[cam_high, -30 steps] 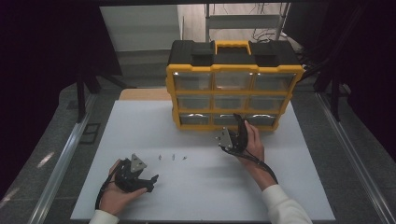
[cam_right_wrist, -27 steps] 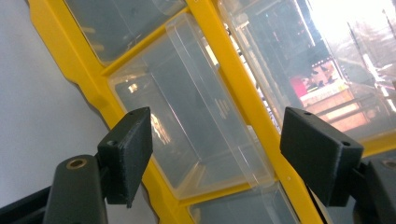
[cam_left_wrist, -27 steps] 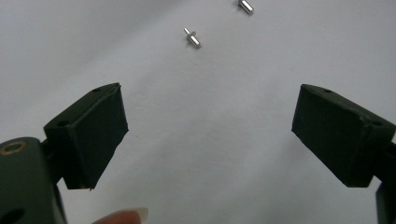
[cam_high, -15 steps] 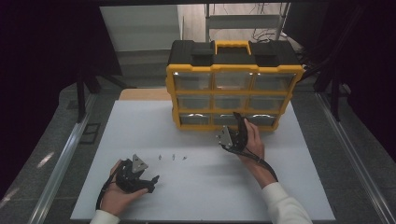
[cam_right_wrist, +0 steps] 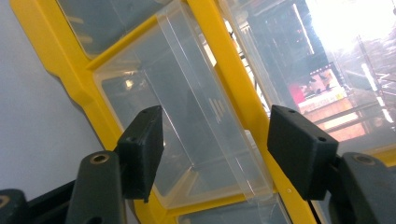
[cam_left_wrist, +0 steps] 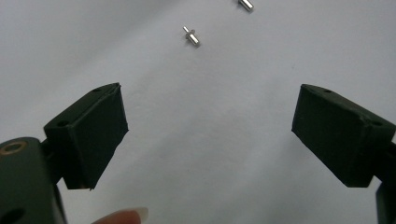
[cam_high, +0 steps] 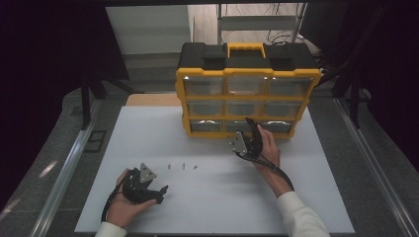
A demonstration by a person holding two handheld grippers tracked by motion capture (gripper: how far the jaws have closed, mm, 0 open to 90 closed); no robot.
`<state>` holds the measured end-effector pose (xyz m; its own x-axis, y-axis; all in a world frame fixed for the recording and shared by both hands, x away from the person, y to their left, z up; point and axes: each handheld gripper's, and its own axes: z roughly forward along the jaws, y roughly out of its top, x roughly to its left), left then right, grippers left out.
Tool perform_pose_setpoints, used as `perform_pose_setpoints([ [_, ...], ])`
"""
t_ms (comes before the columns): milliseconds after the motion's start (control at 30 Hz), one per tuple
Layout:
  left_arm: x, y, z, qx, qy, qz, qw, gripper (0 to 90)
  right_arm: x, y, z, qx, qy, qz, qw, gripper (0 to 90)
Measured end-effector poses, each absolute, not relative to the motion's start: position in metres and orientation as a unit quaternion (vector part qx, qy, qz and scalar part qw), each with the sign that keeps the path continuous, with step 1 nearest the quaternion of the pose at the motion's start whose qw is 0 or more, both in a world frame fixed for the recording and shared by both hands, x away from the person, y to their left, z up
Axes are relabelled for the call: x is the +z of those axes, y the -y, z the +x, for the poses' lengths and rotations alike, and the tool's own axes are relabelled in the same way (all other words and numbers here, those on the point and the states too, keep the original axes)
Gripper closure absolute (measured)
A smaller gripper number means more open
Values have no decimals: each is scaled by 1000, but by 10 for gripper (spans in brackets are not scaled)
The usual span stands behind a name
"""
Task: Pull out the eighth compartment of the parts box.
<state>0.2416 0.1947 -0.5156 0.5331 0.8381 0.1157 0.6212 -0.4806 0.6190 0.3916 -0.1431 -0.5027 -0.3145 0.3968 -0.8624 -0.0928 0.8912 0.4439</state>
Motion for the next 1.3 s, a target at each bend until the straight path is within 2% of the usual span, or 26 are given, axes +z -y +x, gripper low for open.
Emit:
perform_pose_setpoints([
  [600,-516,-195,242,208,-438,834,263,106,-502,144,395,200,-784,91,581,553],
  [1033,-516,-195,242,207,-438,834,262,106,-502,144,395,190,-778,87,593,644],
  [1300,-516,-195,242,206,-439,835,262,106,-501,144,395,180,-779,75,595,664],
])
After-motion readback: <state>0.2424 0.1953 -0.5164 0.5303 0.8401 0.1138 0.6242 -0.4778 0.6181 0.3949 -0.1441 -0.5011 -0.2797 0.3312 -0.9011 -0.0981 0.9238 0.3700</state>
